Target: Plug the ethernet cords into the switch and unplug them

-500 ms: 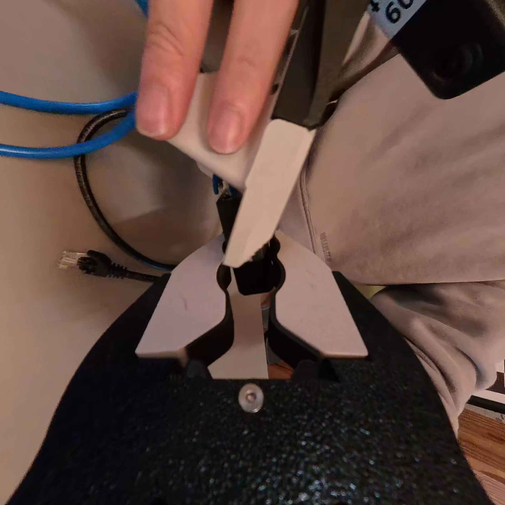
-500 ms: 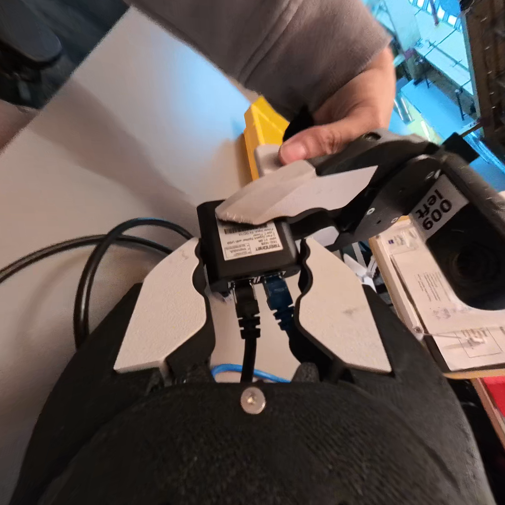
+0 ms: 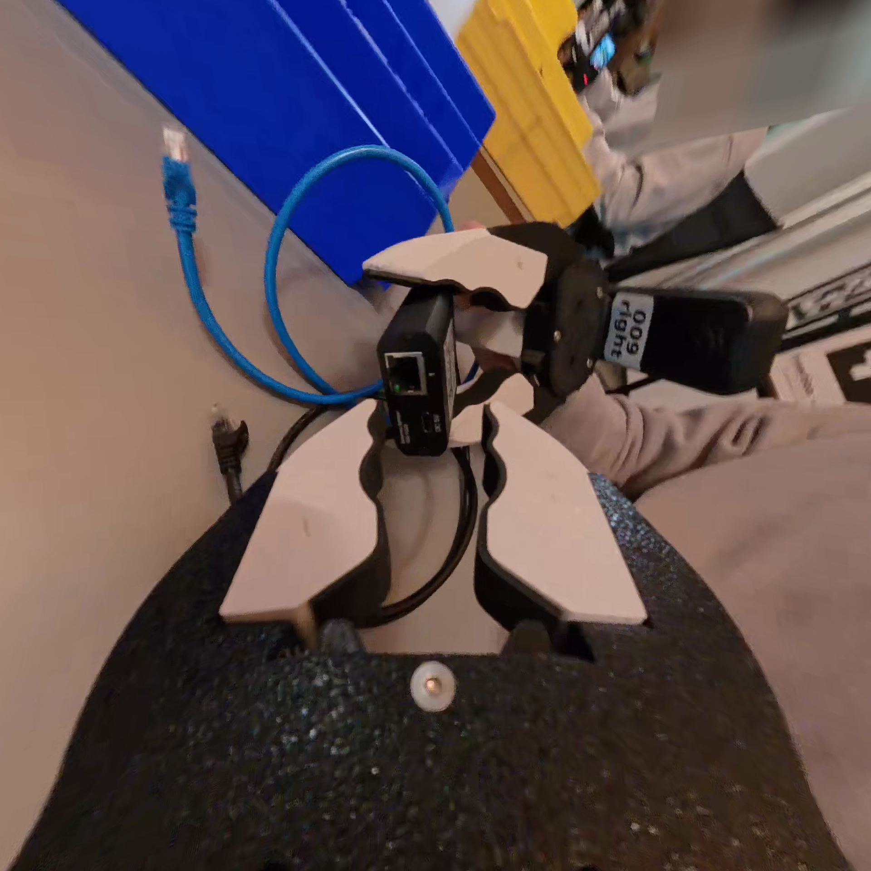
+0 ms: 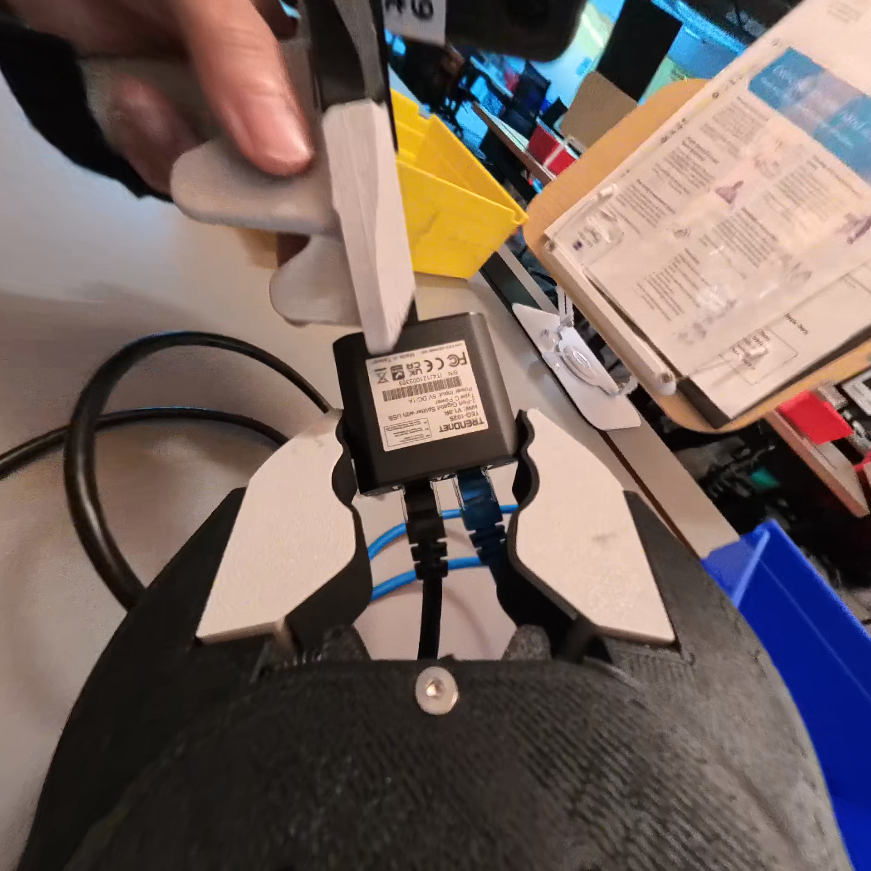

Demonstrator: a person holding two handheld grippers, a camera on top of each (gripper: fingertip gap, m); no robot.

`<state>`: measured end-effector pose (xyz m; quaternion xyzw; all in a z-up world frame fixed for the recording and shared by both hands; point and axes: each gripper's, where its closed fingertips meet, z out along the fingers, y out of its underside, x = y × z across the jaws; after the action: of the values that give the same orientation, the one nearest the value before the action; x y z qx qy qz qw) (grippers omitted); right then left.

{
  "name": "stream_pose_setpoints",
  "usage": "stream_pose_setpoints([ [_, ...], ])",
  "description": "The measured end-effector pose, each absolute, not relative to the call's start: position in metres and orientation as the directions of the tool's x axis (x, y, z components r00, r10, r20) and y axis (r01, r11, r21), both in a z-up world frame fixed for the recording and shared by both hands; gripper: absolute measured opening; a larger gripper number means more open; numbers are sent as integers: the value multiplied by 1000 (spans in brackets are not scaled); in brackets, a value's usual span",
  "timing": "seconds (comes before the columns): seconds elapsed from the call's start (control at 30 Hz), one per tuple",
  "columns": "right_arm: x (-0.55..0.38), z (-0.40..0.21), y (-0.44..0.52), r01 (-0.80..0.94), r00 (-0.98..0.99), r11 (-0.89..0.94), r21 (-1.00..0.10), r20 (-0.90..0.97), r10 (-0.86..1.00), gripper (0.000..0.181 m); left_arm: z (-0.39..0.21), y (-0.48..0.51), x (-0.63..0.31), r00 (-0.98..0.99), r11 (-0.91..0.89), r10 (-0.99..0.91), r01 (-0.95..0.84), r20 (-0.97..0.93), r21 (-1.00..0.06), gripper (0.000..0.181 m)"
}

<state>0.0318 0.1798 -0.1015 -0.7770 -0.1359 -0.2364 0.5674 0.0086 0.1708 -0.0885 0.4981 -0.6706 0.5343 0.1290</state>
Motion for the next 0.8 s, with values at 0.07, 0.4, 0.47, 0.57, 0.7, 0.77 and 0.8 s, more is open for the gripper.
stream_pose_setpoints([
  [0.07, 18, -104, 186, 501, 849, -310, -808, 529, -8, 67, -96, 166, 5, -449, -106, -520, -810, 727, -576, 38],
  [0.4, -31, -83, 186, 470, 867, 29, -882, 467, 171, 69, -82, 157, -33, -420, -179, -225, -869, 879, -461, 24],
  [0.47, -38, -85, 186, 430, 877, 31, -902, 426, 224, 72, -82, 157, -42, -427, -147, -222, -874, 877, -463, 24],
  [0.57, -53, -85, 187, 400, 870, 83, -913, 407, 279, 74, -82, 156, -54, -444, -85, -208, -880, 872, -468, 24],
  [0.7, -63, -82, 184, 259, 892, 140, -956, 293, 344, 71, -84, 152, -56, -419, -89, -199, -892, 886, -442, 24],
  [0.77, -62, -81, 183, 232, 894, 160, -959, 275, 353, 68, -87, 151, -55, -394, -110, -173, -903, 902, -416, 25],
  [0.8, -62, -81, 182, 232, 895, 164, -959, 276, 350, 68, -87, 151, -55, -380, -125, -154, -908, 912, -400, 24],
])
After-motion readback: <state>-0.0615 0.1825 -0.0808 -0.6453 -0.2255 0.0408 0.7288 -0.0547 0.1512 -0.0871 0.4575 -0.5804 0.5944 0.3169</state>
